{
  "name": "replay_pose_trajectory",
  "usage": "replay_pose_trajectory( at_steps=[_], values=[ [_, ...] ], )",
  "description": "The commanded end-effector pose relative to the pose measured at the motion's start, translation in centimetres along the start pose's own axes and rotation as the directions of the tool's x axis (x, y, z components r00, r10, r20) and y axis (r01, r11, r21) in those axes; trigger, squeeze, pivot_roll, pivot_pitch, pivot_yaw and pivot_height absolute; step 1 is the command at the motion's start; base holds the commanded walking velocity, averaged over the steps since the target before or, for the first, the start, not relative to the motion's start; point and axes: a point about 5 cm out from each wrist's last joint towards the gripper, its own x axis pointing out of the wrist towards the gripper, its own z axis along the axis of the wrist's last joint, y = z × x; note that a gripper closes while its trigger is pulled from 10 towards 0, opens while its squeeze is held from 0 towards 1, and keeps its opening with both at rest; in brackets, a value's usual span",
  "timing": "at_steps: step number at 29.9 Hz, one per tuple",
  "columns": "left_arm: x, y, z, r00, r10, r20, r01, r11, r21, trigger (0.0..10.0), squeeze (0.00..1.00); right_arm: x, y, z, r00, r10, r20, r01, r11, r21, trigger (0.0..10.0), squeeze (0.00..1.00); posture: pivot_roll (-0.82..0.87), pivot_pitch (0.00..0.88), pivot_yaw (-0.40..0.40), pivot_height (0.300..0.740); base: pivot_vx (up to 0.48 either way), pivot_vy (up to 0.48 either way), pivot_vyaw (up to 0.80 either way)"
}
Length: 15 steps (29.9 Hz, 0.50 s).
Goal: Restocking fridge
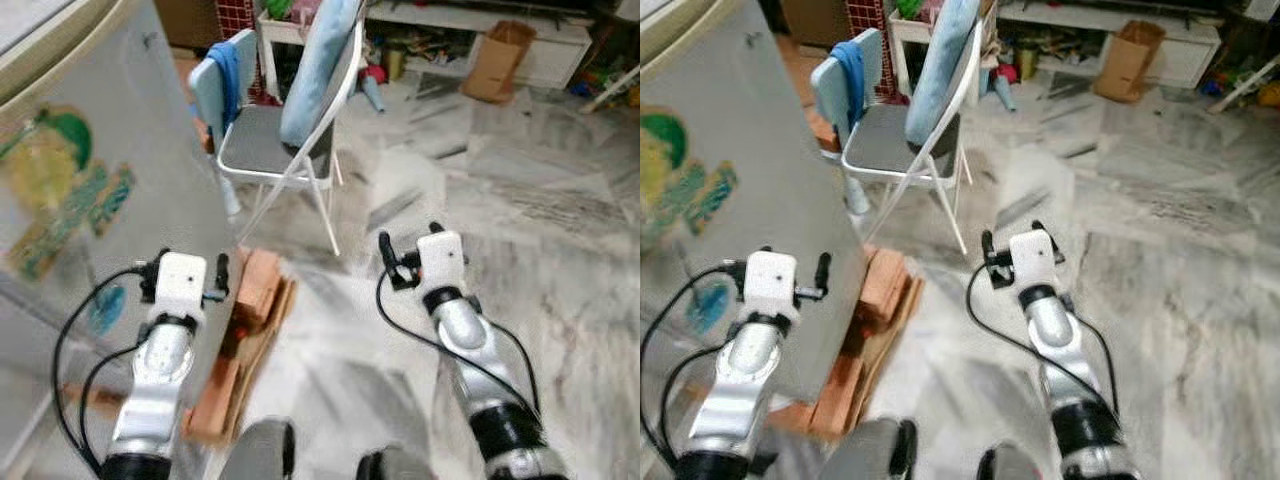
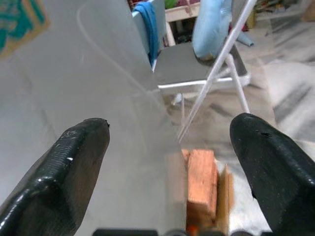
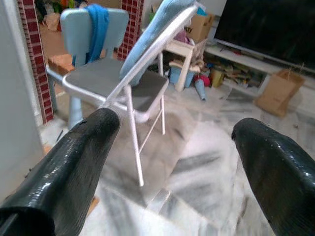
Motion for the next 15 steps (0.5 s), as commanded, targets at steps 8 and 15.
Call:
replay_pose_trajectory(
  at_steps=[8, 15],
  values=[
    [-0.4, 0.0, 0.2, 0.998, -0.045, 0.049, 0.045, 0.999, 0.01, 10.0, 0.0, 0.1, -0.2, -0.1, 1.0, -0.015, -0.004, 0.015, 1.0, 0.023, 10.0, 0.0, 0.15, 0.056, -0.005, 0.74, -0.287, 0.13, 0.0],
    [-0.1, 0.3, 0.2, 0.997, -0.059, 0.052, 0.059, 0.998, 0.008, 10.0, 0.0, 0.2, -0.2, 0.5, 0.999, -0.034, 0.039, 0.033, 0.999, 0.035, 10.0, 0.0, 0.15, 0.047, -0.008, 0.74, 0.0, 0.0, 0.0]
  ],
)
